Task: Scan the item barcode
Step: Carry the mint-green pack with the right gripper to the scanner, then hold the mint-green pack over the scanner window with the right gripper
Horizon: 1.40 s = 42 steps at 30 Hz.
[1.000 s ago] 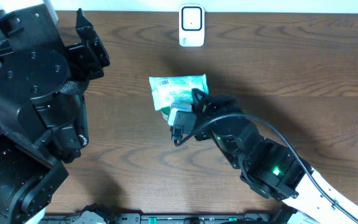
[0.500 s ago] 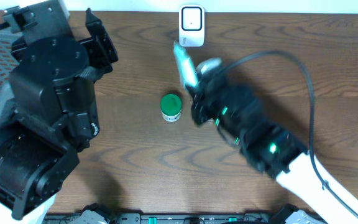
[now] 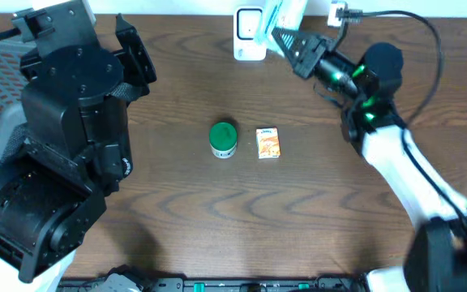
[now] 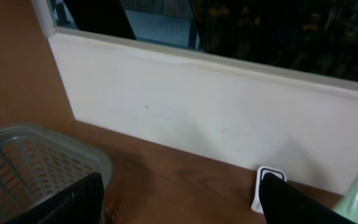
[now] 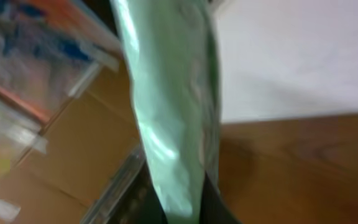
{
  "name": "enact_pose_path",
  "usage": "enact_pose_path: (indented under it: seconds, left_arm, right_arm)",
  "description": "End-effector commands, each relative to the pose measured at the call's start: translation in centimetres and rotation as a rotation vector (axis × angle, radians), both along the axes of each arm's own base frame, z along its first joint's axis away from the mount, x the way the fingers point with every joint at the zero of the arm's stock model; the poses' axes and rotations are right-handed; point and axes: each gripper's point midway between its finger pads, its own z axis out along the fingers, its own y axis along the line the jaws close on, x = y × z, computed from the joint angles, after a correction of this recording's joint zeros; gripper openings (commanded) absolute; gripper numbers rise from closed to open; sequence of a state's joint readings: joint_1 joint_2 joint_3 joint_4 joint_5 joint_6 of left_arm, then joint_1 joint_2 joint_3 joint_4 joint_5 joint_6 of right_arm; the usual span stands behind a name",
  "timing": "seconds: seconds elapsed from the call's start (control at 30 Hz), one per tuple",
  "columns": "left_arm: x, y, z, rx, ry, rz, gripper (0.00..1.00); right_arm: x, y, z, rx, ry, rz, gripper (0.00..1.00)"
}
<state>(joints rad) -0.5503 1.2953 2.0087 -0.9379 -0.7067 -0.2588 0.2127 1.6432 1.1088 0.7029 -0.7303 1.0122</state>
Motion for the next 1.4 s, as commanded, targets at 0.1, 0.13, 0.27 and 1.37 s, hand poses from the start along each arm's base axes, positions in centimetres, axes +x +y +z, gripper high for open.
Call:
enact_pose_path:
  seconds: [0.1, 0.13, 0.27, 1.37]
  left_arm:
    - [0.5, -0.1, -0.3, 0.006, 0.009, 0.015, 0.8]
    - [0.6, -0.1, -0.4, 0.007, 0.011, 0.015, 0.8]
    - [1.1, -0.4, -0.9, 0.016, 0.026, 0.015, 0.8]
    - [3.7, -2.0, -3.3, 0.061, 0.097, 0.015, 0.8]
  right_arm:
    - [4.7, 0.1, -4.4, 0.303, 0.291, 0.097, 0.01]
    - [5.5, 0.2, -5.0, 0.302, 0.287, 0.101, 0.01]
    - [9.1, 1.2, -6.8, 0.291, 0.253, 0.134, 0.01]
    - [18.7, 3.6, -24.6, 0.119, 0.533, 0.069, 0.01]
